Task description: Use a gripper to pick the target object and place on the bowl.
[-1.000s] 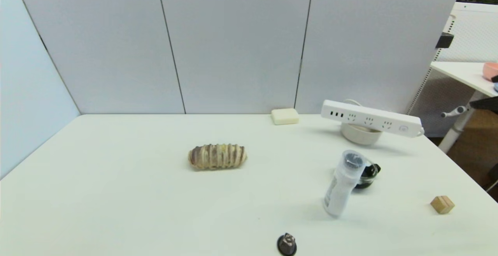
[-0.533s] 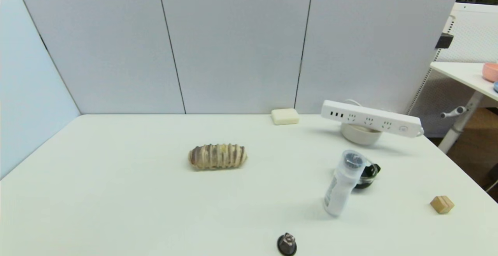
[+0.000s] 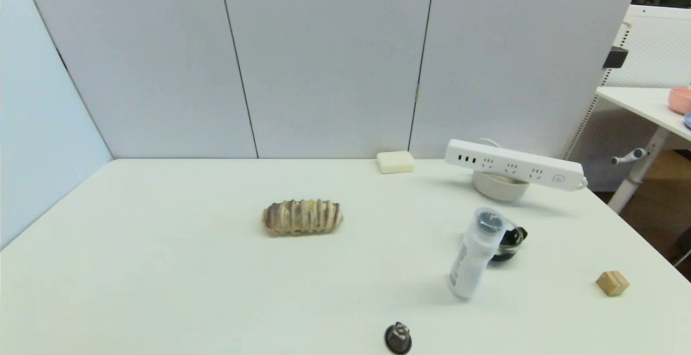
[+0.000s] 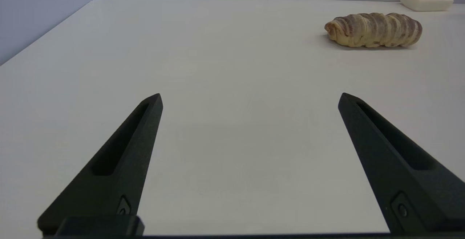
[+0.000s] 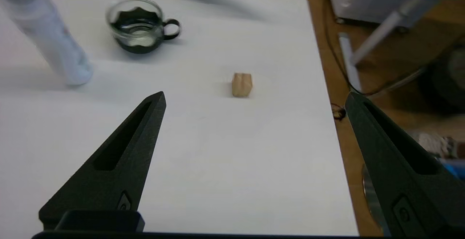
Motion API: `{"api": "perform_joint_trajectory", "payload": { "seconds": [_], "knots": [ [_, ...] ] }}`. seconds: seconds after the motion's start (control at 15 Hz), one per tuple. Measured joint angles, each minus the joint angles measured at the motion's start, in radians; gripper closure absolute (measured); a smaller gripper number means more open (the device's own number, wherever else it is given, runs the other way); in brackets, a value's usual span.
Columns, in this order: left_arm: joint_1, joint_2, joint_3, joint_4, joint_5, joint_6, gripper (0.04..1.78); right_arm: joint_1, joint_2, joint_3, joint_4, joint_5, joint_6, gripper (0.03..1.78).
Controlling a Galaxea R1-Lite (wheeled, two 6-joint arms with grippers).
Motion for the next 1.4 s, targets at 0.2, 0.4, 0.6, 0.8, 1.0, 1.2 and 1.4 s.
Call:
{"api": "perform_joint_trajectory", "payload": {
  "seconds": [0.2, 0.4, 0.6, 0.8, 1.0, 1.2, 1.4],
  "knots": [
    [0.0, 0.0, 0.0, 0.0, 0.0, 0.0, 0.11, 0.128, -0.133, 0.131, -0.115, -0.18, 0.122, 0.11],
    [0.0, 0.0, 0.0, 0.0, 0.0, 0.0, 0.11, 0.227, -0.225, 0.244, -0.27, -0.361, 0.202, 0.11],
    [0.0, 0.0, 0.0, 0.0, 0.0, 0.0, 0.11, 0.305, -0.301, 0.339, -0.304, -0.528, 0.247, 0.11],
    [0.0, 0.0, 0.0, 0.0, 0.0, 0.0, 0.11, 0.424, -0.326, 0.366, -0.309, -0.625, 0.294, 0.11],
    [0.0, 0.0, 0.0, 0.0, 0.0, 0.0, 0.11, 0.501, -0.333, 0.419, -0.367, -0.657, 0.299, 0.11],
    [0.0, 0.0, 0.0, 0.0, 0.0, 0.0, 0.11, 0.589, -0.353, 0.445, -0.385, -0.657, 0.281, 0.11],
    [0.0, 0.0, 0.0, 0.0, 0.0, 0.0, 0.11, 0.604, -0.435, 0.543, -0.422, -0.646, 0.241, 0.1]
  ]
}}
